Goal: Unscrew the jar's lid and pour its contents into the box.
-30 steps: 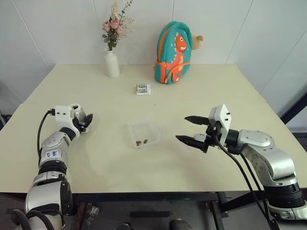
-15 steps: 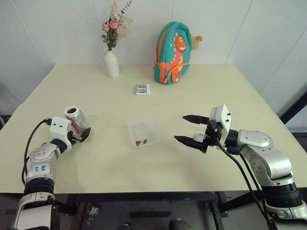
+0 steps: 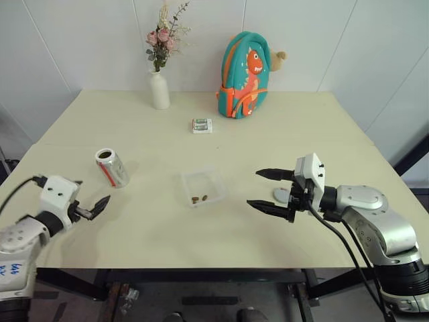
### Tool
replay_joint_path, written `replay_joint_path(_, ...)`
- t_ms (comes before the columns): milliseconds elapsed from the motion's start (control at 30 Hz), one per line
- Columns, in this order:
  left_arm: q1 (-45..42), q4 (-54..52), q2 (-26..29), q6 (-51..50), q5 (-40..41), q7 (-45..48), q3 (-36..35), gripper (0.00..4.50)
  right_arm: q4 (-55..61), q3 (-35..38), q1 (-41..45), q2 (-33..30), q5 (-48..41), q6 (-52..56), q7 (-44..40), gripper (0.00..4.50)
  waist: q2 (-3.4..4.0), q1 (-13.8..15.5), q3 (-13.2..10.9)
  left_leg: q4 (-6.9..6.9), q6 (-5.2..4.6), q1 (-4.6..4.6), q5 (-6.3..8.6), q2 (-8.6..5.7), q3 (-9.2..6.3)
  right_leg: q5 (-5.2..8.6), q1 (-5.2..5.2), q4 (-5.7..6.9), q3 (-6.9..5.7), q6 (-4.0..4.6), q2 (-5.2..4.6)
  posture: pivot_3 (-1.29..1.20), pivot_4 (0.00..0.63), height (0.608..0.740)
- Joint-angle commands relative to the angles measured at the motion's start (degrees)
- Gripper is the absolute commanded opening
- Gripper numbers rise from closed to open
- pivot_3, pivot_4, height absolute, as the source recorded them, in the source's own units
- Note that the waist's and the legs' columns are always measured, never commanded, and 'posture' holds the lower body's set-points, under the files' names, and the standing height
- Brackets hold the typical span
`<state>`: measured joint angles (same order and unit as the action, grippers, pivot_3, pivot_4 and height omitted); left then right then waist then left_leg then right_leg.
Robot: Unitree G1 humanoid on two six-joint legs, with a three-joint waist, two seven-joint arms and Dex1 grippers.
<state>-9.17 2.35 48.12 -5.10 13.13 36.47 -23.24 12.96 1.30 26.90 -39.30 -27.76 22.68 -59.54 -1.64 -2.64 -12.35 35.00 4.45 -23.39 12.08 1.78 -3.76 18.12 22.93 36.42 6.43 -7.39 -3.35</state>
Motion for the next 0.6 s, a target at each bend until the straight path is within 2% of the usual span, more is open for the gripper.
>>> replay_joint_path(33, -3.29, -2.35, 1.65, 6.32, 3.97, 9.09, 1.59, 4.47, -1.82, 2.12, 1.23, -1.12, 0.58, -5.54, -2.84, 4.50, 0.04, -0.20, 0.02, -0.05, 0.01, 0.18, 0.01, 0.00, 0.06, -0.05, -0.29, -0.29, 0.00, 0.00, -0.03, 0.00, 0.150, 0.740)
replay_joint_path(200, -5.47, -4.46, 2.31, 5.26, 9.92, 20.95, 5.95, 4.47, -7.82, 2.28, 3.96, -1.99, 0.82, -6.85, -5.27, 4.50, 0.02, -0.87, 0.01, -0.24, -0.15, 0.20, 0.12, 0.00, 0.45, -0.32, -0.43, -0.87, 0.27, -0.17, -0.15, 0.00, 0.150, 0.740)
replay_joint_path(300, -8.45, -4.56, 2.11, 4.24, 11.31, 24.59, 8.91, 4.47, -9.42, 2.79, 3.59, -2.99, 1.21, -7.33, -6.23, 4.50, 0.01, -0.63, 0.01, -0.42, -0.17, 0.18, 0.16, 0.02, 0.38, -0.64, -0.22, -0.61, 0.20, -0.92, -0.11, 0.00, 0.150, 0.740)
replay_joint_path(367, -9.23, -4.09, 1.99, 4.32, 11.80, 26.62, 9.97, 4.47, -7.75, 3.01, 0.86, -4.62, 2.26, -8.79, -7.11, 4.50, 0.03, -0.51, 0.01, -0.58, -0.17, 0.19, 0.16, 0.06, 0.30, -0.58, -0.13, -0.50, 0.13, -1.06, -0.06, 0.00, 0.150, 0.740)
replay_joint_path(600, -11.79, -2.25, 1.02, 4.58, 10.39, 25.68, 10.60, 4.47, -5.48, 5.24, -4.60, -7.19, 3.16, -11.46, -6.64, 4.50, 0.02, -0.74, 0.01, -0.71, -0.15, 0.21, 0.26, 0.05, 0.33, -0.41, -0.13, -0.53, 0.15, -1.11, -0.08, 0.00, 0.150, 0.740)
